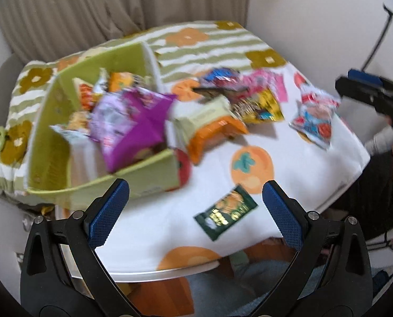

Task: Organize snacks
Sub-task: 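Move both tools back toward the remaining snacks on the sheet, then grasp the dark green cracker pack with the left tool while the right tool grasps the FLAKES bag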

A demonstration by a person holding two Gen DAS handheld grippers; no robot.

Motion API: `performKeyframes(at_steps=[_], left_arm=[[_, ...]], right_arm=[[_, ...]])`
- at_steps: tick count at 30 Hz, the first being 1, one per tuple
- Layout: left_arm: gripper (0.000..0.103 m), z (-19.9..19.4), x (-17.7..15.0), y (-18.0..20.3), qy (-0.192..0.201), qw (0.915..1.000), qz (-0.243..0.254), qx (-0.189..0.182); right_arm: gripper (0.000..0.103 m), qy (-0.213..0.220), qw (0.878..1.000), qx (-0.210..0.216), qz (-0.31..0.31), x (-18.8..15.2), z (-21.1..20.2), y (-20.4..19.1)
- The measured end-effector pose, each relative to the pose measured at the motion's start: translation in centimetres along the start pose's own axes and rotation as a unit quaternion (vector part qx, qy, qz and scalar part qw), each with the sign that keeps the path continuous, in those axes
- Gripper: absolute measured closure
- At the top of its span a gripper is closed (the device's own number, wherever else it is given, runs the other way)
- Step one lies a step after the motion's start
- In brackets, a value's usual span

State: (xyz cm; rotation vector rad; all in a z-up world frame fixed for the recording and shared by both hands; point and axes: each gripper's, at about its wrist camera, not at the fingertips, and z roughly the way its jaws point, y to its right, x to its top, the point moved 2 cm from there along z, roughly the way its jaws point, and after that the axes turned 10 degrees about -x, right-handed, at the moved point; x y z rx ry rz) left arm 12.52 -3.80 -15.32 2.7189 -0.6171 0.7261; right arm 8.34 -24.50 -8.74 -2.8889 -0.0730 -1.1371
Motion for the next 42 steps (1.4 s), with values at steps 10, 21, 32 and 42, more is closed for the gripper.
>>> performKeyframes(at_steps=[10, 21, 32, 42], left_arm=[[0.005, 9.7, -3.8, 2.8, -0.126, 0.9837, 0.119, -0.049], [0.02, 14.6, -6.2, 1.9, -0.193, 0.9602, 0.182, -0.088], [0.056, 14.5, -6.0, 3.2, -0.188, 0.9542, 0.203, -0.114], [0.059, 15.3, -4.2, 2.5, -0.188, 0.9617, 0.159, -0.121]], right_arm=[[0.0, -0.063, 0.991, -0.076, 0.085, -6.1, 4.6, 7.1], [0.0, -0.091, 0.973, -0.125, 0.174, -9.7, 7.5, 8.2], [0.0, -0.097, 0.962, -0.158, 0.2, -10.3, 8.8, 8.4], [0.0, -0.097, 0.951, -0.203, 0.212, -9.4, 10.6, 9.1]])
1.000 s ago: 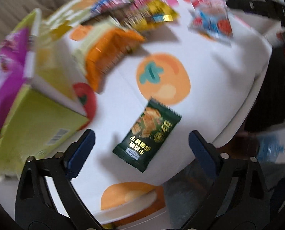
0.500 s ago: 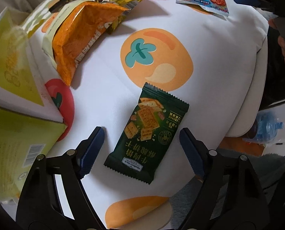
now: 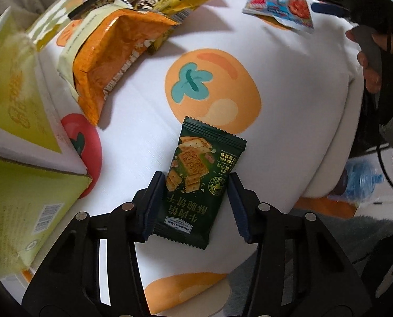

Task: Organize snacks
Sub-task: 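Grasp the dark green cracker pack with the left tool while the right tool grasps the FLAKES bag, then carry both bags over the green box and open both tools to drop them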

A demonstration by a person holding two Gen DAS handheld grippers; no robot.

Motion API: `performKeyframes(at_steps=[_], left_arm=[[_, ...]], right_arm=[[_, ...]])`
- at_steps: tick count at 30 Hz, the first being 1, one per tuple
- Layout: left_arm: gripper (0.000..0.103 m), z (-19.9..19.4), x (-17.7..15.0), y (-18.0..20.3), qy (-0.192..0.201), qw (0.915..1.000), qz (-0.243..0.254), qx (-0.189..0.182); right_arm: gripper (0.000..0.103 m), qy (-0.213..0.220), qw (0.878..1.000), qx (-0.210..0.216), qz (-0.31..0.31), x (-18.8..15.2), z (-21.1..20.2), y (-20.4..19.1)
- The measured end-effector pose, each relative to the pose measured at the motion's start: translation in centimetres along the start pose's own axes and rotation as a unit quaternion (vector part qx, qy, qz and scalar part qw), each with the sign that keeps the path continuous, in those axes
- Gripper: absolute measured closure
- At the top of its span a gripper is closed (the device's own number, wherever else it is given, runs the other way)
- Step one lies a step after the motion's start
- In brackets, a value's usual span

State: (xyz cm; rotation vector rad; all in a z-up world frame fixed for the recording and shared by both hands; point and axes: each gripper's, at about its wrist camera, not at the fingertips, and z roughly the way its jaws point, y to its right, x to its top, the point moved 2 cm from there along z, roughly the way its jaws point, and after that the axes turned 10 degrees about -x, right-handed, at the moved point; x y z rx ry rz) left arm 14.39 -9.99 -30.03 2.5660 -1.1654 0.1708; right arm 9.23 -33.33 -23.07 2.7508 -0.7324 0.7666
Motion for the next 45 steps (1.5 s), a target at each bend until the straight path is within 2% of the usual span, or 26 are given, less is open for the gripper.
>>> performKeyframes(at_steps=[12, 15, 18, 20, 22, 25, 29, 36, 42, 45], left_arm=[[0.059, 0.2, 3.5, -2.5, 0.029, 0.9974, -0.064, -0.011], [0.059, 0.1, 3.7, -2.3, 0.032, 0.9968, -0.072, -0.015], [0.059, 0.1, 3.7, -2.1, 0.036, 0.9964, -0.076, -0.015], [0.059, 0.2, 4.0, -2.3, 0.038, 0.996, -0.08, -0.013], [0.059, 0.0, 3.5, -2.1, 0.041, 0.9953, -0.086, -0.016], [0.059, -0.1, 3.1, -2.1, 0.041, 0.9954, -0.086, -0.01], [0.059, -0.7, 2.1, -1.2, 0.048, 0.9941, -0.097, -0.003], [0.059, -2.5, 2.3, -0.5, 0.071, 0.9916, -0.108, 0.006], [0.059, -6.3, 2.7, 1.4, 0.112, 0.9863, -0.12, 0.015], [0.059, -9.2, 3.2, 2.3, 0.146, 0.9802, -0.131, 0.024]], right_arm=[[0.001, -0.006, 0.996, -0.064, 0.058, 3.2, 3.0, -0.1], [0.007, -0.014, 0.995, -0.07, 0.07, 3.4, 3.7, 0.1], [0.019, -0.03, 0.994, -0.072, 0.077, 3.4, 4.6, 0.5], [0.032, -0.039, 0.994, -0.063, 0.08, 3.1, 5.0, 0.6], [0.039, -0.043, 0.994, -0.053, 0.08, 2.9, 5.1, 0.7], [0.043, -0.043, 0.996, -0.043, 0.063, 2.9, 4.8, 0.5], [0.044, -0.04, 0.998, -0.037, 0.044, 2.5, 4.2, 0.6], [0.045, -0.03, 0.999, -0.015, 0.024, 2.1, 1.8, 1.1], [0.045, -0.007, 1.0, 0.014, -0.011, 2.8, -2.0, 0.5], [0.045, 0.008, 0.999, 0.032, -0.031, 3.5, -4.4, 0.0]])
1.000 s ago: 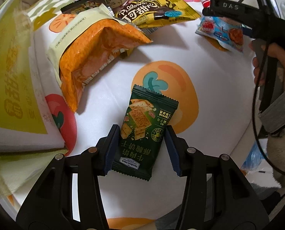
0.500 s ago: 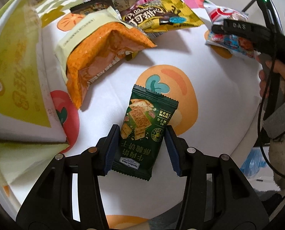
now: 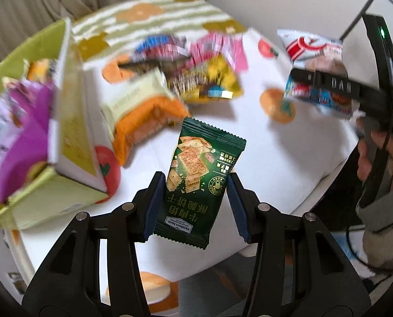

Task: Organize snacks
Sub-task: 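Carry both bags over the green box and open both tools to drop them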

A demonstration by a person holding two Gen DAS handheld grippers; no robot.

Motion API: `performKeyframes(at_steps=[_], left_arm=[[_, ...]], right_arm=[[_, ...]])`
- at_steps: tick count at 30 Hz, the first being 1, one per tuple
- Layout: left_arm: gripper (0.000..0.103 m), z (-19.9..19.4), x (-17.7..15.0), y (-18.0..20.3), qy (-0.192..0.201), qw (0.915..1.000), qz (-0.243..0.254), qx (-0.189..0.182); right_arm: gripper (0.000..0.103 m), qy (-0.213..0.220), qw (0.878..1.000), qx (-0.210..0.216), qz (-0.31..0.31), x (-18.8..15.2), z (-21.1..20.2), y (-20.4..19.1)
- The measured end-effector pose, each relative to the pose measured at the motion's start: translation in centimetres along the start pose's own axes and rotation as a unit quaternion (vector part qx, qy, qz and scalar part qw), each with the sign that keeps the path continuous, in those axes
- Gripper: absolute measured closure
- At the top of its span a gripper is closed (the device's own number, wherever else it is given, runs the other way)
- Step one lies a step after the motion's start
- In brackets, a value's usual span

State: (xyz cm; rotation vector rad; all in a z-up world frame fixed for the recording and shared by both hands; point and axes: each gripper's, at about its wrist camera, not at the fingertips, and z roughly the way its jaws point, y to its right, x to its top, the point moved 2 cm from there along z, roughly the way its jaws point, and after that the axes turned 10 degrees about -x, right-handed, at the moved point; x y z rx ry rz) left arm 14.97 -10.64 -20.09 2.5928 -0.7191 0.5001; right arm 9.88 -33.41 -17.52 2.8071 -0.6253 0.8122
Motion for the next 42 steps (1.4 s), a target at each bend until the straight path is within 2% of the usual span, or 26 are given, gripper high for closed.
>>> performKeyframes(at_steps=[5, 9, 13, 15, 19, 24, 27, 29, 35, 37, 38, 39, 42], left_arm=[[0.059, -5.0, 1.5, 0.2, 0.061, 0.9975, -0.034, 0.008], [0.059, -9.1, 2.1, -0.8, 0.106, 0.9919, -0.06, 0.034], [0.059, -12.8, 2.6, -3.7, 0.142, 0.9841, -0.093, 0.051], [0.059, -14.3, 2.9, -5.3, 0.154, 0.9805, -0.108, 0.057], [0.059, -17.3, 3.2, -9.7, 0.17, 0.9739, -0.127, 0.08], [0.059, -19.3, 3.8, -16.1, 0.174, 0.9674, -0.151, 0.105], [0.059, -19.4, 4.6, -20.1, 0.164, 0.9667, -0.161, 0.112], [0.059, -18.9, 5.6, -22.8, 0.153, 0.9687, -0.161, 0.11], [0.059, -15.4, 8.4, -27.6, 0.111, 0.9794, -0.145, 0.087], [0.052, -14.2, 8.9, -28.7, 0.097, 0.9821, -0.14, 0.08], [0.03, -13.6, 9.1, -29.0, 0.09, 0.9833, -0.137, 0.08], [0.003, -13.1, 9.2, -29.3, 0.082, 0.9842, -0.134, 0.082], [0.001, -12.9, 8.8, -29.9, 0.087, 0.9846, -0.132, 0.076]], right_arm=[[0.045, 0.03, 0.998, 0.044, -0.045, 1.6, -4.4, -1.7], [0.045, 0.062, 0.988, 0.108, -0.094, 3.2, -8.2, -4.9], [0.045, 0.086, 0.974, 0.158, -0.137, 4.4, -10.8, -9.2], [0.045, 0.082, 0.967, 0.191, -0.148, 5.2, -11.7, -11.9], [0.045, 0.081, 0.957, 0.225, -0.161, 5.8, -12.8, -16.4], [0.045, 0.073, 0.948, 0.249, -0.185, 6.1, -12.8, -23.4], [0.045, 0.066, 0.947, 0.247, -0.194, 6.0, -11.9, -27.0], [0.045, 0.059, 0.948, 0.246, -0.191, 6.2, -11.3, -28.4], [0.045, 0.026, 0.958, 0.22, -0.179, 6.3, -8.3, -32.2], [0.045, 0.018, 0.962, 0.211, -0.174, 6.5, -7.6, -32.5], [0.045, 0.014, 0.964, 0.205, -0.17, 6.5, -7.3, -32.9], [0.045, 0.009, 0.966, 0.2, -0.166, 6.6, -6.7, -33.1], [0.045, -0.002, 0.967, 0.194, -0.164, 6.6, -6.0, -33.5]])
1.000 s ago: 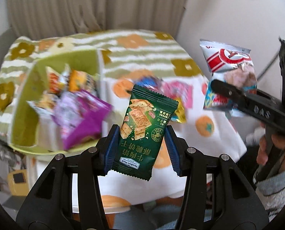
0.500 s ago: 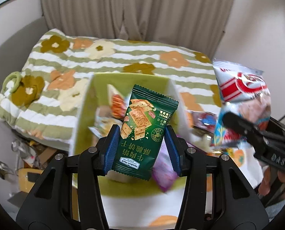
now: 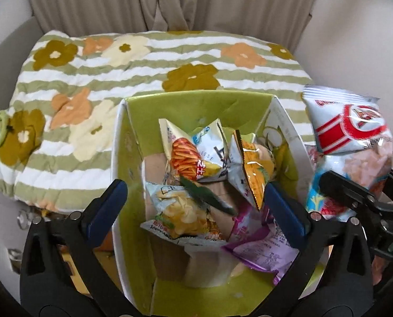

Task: Organize snacks
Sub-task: 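Carry both bags over the green box and open both tools to drop them, then move both tools back toward the remaining snacks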

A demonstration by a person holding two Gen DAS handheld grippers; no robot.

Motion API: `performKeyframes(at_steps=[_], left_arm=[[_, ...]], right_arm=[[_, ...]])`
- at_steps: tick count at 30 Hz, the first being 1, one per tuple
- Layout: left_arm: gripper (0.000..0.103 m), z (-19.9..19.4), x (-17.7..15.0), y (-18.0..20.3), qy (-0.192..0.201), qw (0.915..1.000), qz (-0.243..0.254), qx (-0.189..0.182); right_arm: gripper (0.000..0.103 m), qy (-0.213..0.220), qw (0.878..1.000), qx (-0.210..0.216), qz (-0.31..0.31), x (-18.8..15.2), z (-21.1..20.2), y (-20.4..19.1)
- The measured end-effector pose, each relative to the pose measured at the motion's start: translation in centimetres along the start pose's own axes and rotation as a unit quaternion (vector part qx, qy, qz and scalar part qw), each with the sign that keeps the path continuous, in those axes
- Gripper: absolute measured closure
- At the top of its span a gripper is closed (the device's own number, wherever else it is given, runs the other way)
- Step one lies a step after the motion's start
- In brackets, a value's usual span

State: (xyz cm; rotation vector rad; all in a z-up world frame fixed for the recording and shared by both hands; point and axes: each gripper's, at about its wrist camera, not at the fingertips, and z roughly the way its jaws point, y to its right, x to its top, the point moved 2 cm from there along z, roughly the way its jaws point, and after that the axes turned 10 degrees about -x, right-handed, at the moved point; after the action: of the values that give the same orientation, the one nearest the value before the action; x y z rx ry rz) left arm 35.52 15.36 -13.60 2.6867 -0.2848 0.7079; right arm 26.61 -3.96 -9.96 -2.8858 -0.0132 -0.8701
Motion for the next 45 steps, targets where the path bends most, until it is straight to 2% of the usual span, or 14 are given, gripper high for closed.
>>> performKeyframes(at_steps=[7, 11, 15, 16, 17, 19, 20, 27, 37, 45], left_arm=[[0.001, -1.8, -3.2, -1.7, 0.001, 0.9994, -0.035, 0.007], [0.001, -3.1, -3.9, -2.6, 0.012, 0.998, -0.059, 0.019], [0.001, -3.8, -4.0, -3.2, 0.016, 0.9972, -0.061, 0.04], [0.001, -3.9, -4.0, -3.3, 0.018, 0.9968, -0.062, 0.046], [0.001, -3.9, -4.1, -3.3, 0.018, 0.9966, -0.064, 0.048], [0.001, -3.8, -4.4, -3.3, 0.017, 0.9963, -0.068, 0.049], [0.001, -3.7, -4.6, -3.3, 0.014, 0.9963, -0.069, 0.05], [0.001, -3.2, -5.5, -2.7, 0.002, 0.9964, -0.066, 0.052], [0.001, -5.7, -5.1, -0.7, 0.02, 0.9978, -0.033, 0.054], [0.001, -7.1, -5.0, 1.1, 0.028, 0.9992, -0.006, 0.027]], right_arm=[[0.045, -0.014, 0.999, 0.021, -0.029, 0.8, 1.2, -1.7], [0.045, -0.018, 0.997, 0.028, -0.068, 1.6, 2.4, -3.3], [0.043, -0.031, 0.996, 0.052, -0.072, 1.9, 4.0, -4.0], [0.036, -0.03, 0.996, 0.053, -0.072, 1.9, 4.2, -4.0], [0.021, -0.027, 0.995, 0.055, -0.073, 1.9, 4.3, -4.1], [0.002, -0.019, 0.995, 0.068, -0.069, 1.9, 4.3, -4.0], [0.001, -0.013, 0.995, 0.07, -0.067, 1.8, 4.1, -3.8], [0.001, -0.016, 0.997, 0.052, -0.063, 0.9, 3.6, -2.8], [0.001, 0.004, 0.997, 0.056, -0.057, 0.8, 0.1, -3.0], [0.001, 0.024, 0.999, 0.03, -0.03, -0.7, -3.3, -2.6]])
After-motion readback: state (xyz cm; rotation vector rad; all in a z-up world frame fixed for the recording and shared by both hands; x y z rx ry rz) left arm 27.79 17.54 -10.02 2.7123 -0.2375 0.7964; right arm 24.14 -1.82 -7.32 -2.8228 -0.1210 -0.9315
